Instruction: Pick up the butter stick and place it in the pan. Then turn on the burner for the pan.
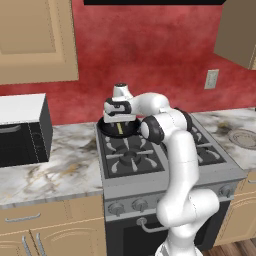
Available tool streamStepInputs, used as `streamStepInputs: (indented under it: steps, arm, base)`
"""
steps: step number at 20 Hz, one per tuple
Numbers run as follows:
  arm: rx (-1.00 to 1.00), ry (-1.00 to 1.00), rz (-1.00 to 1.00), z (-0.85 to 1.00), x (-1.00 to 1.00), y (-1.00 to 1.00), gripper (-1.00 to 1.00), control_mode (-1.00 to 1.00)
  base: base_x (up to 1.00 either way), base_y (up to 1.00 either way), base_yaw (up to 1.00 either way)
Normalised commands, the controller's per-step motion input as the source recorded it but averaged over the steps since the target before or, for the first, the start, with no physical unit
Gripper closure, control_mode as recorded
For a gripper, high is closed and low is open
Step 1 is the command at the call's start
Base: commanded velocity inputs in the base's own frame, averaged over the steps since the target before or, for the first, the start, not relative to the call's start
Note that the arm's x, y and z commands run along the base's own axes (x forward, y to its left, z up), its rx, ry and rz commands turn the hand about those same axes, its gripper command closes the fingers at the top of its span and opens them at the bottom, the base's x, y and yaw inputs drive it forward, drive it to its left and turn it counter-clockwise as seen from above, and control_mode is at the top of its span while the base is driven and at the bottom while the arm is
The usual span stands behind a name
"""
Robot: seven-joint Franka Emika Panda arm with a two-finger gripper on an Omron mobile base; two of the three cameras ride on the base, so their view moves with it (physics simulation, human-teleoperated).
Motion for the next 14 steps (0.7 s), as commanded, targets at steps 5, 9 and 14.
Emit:
streamStepInputs:
  steps: [5, 9, 14]
  arm:
    - [0.00, 0.00, 0.00, 0.23, -0.09, 0.00, -1.00, -1.00]
    - [0.00, -0.05, 0.00, 0.39, -0.35, 0.00, -1.00, -1.00]
    - [0.00, -0.05, 0.00, 0.32, -0.47, 0.00, -1.00, -1.00]
  base:
    - [0.00, 0.00, 0.00]
    - [0.00, 0.00, 0.00]
    - [0.00, 0.00, 0.00]
